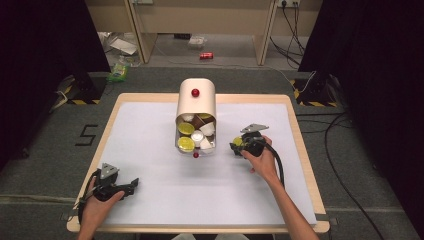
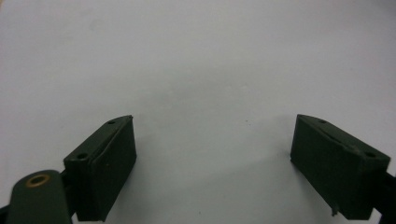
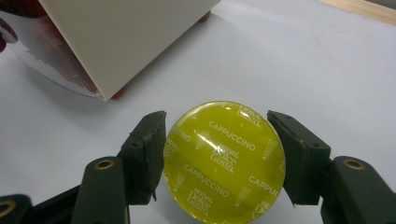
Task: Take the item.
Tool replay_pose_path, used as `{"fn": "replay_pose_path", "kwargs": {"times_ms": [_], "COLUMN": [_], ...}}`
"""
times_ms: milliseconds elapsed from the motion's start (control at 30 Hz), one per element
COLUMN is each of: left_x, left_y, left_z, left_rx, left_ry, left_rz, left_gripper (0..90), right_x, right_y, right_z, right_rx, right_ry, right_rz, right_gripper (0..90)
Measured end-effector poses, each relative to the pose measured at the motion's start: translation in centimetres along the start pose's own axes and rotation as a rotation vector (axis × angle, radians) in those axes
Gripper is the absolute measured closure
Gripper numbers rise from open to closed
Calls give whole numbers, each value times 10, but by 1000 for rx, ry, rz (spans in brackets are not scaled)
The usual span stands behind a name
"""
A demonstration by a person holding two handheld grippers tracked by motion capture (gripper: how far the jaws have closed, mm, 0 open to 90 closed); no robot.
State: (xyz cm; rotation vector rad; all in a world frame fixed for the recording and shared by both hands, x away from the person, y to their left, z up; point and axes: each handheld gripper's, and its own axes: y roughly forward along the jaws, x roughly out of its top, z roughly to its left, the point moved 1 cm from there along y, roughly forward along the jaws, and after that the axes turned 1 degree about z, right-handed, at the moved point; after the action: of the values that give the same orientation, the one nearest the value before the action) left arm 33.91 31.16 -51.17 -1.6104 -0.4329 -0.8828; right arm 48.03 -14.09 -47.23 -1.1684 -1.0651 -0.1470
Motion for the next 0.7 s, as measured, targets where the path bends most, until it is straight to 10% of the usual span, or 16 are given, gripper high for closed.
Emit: {"fn": "replay_pose_path", "kwargs": {"times_ms": [700], "left_x": [0], "left_y": [0], "left_z": [0], "left_rx": [0], "left_ry": [0], "left_rz": [0], "left_gripper": [135], "right_x": [-2], "right_y": [12], "right_z": [5], "right_rx": [19], "right_ry": [-9], "right_rz": [27], "right_gripper": [395]}}
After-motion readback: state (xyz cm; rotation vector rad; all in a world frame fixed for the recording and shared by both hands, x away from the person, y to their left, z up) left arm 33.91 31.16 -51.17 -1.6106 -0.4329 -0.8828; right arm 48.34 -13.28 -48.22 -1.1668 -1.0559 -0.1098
